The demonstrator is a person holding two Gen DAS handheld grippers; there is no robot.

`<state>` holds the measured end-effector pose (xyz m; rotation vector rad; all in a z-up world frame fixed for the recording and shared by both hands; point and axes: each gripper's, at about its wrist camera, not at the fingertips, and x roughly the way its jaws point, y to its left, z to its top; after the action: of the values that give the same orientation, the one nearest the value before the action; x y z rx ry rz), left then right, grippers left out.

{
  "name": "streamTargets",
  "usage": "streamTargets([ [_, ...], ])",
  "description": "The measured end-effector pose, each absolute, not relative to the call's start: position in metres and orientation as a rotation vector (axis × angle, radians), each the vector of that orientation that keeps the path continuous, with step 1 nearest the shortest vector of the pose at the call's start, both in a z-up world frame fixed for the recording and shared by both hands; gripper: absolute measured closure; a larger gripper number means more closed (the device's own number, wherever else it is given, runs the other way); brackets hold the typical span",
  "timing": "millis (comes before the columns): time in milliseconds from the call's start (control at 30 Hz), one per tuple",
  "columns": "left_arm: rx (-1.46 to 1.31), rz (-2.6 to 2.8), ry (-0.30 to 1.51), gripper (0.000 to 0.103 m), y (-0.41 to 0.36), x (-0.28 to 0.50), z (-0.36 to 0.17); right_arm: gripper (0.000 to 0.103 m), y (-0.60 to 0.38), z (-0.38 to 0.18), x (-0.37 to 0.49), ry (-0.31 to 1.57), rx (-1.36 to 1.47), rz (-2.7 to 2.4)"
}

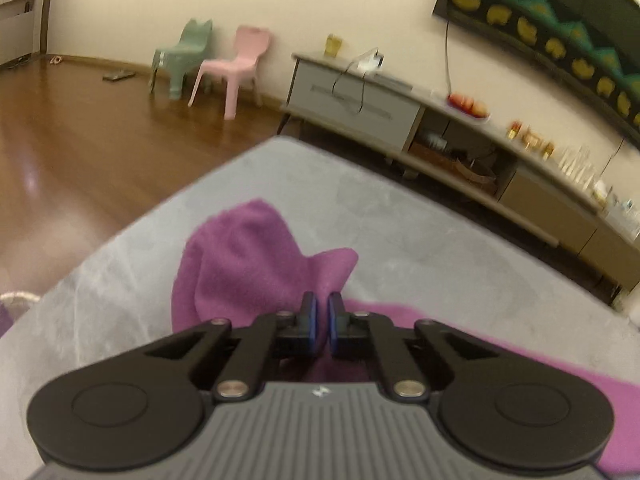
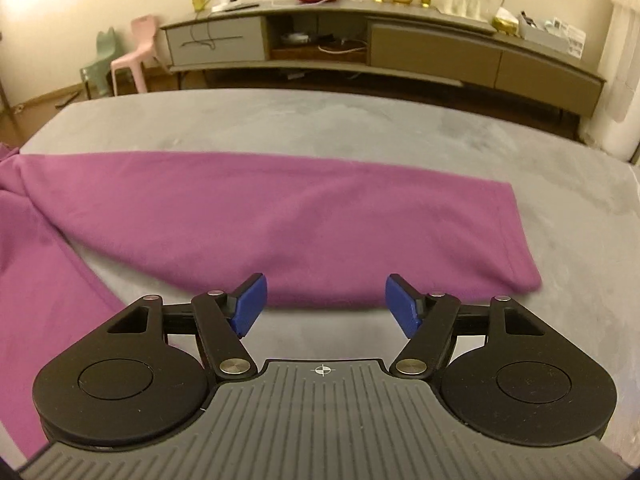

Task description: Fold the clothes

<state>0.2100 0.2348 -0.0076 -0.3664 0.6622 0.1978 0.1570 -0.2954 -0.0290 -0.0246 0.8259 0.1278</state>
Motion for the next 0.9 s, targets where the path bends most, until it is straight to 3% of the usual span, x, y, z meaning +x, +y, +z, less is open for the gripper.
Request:
streamTargets([
  [100, -0.379, 0.161, 0.596, 0.098, 0.234, 0.206, 0.000, 0.017, -0.272, -0.019, 0.172, 0.797, -0.053, 0.154],
  [200, -0.368, 0.118, 0.501, 0.098, 0.229, 0.197, 0.012, 0.015, -0.251, -0.024, 0.203, 0.828, -0.103, 0.135],
  [233, -0.381, 0.083, 0.430, 0.099, 0.227, 0.190, 0.021, 0.016, -0.250, -0.030, 0.213, 0.853, -0.092, 0.123],
  [333, -0.409, -0.046, 0.245, 0.098, 0.220, 0.173, 0.048, 0.041, -0.257, -0.045, 0.231, 0.909, -0.051, 0.104],
  [433, -0.424, -0.164, 0.235, 0.096, 0.204, 0.181, 0.056, 0.049, -0.275, -0.046, 0.222, 0.884, -0.080, 0.095],
  [500, -0.402, -0.141, 0.307, 0.087, 0.189, 0.195, 0.049, 0.049, -0.306, -0.048, 0.219, 0.886, -0.080, -0.008],
  [600, -0.330, -0.033, 0.438, 0.055, 0.171, 0.215, 0.033, 0.049, -0.359, -0.047, 0.216, 0.898, -0.074, -0.193],
  [800, -0.389, 0.186, 0.556, 0.047, 0.199, 0.214, 0.021, 0.037, -0.387, -0.044, 0.209, 0.947, -0.130, -0.330],
  [900, -0.503, 0.211, 0.554, 0.046, 0.226, 0.199, 0.022, 0.040, -0.375, -0.034, 0.200, 0.917, -0.118, -0.338],
])
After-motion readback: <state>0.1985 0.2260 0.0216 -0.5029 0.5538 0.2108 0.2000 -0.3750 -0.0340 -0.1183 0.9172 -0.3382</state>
